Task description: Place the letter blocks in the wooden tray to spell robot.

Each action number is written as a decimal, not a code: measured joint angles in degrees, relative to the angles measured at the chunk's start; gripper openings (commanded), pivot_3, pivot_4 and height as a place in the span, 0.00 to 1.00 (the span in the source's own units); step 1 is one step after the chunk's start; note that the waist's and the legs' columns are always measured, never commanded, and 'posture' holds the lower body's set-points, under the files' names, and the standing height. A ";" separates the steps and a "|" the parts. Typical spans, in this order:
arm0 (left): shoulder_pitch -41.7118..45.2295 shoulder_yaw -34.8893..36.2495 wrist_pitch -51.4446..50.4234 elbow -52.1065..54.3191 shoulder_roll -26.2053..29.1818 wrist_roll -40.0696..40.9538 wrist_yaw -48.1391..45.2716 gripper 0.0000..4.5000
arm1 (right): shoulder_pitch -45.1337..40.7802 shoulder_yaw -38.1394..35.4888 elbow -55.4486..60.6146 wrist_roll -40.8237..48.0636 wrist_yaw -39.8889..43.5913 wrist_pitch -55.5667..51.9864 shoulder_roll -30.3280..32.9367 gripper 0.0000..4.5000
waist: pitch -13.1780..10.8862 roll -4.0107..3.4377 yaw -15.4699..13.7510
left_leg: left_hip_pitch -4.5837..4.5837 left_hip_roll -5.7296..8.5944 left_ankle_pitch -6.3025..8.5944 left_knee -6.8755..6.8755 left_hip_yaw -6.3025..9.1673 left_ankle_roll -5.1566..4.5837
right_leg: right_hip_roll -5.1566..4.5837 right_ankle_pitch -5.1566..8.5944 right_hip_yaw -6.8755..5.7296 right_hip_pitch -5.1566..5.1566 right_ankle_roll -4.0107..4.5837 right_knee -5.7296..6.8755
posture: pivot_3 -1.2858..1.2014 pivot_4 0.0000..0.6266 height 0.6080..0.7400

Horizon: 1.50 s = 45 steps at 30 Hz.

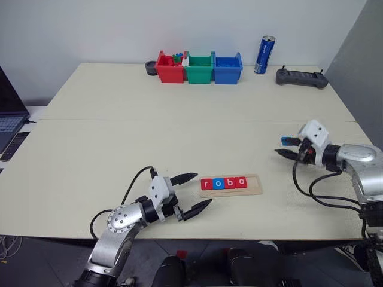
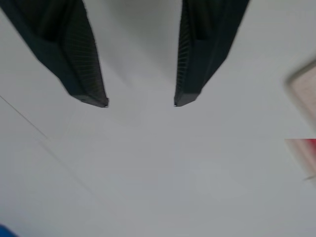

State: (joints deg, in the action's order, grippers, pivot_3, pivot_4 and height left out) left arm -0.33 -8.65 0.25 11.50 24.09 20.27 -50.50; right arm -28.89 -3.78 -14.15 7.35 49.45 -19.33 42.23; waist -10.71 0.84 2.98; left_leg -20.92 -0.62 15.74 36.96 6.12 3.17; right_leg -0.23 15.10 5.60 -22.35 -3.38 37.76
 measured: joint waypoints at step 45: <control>-0.36 -0.12 -4.82 6.01 0.27 0.05 2.07 1.00 | 5.46 -9.19 18.67 4.51 -36.92 -37.77 -17.88 0.33 | 0.02 -0.09 -0.06 | -0.16 -0.01 0.01 -0.16 0.10 0.00 | 0.01 0.10 -0.05 -0.15 -0.02 -0.02 | 0.52 0.24 1.00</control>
State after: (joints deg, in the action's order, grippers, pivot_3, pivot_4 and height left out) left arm -0.70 -8.77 -4.57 17.50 24.37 20.32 -48.43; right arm -23.42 -12.97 4.52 11.85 12.53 -57.10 24.35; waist -10.69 0.75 2.92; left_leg -21.08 -0.63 15.75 36.80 6.22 3.17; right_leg -0.21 15.20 5.56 -22.50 -3.40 37.74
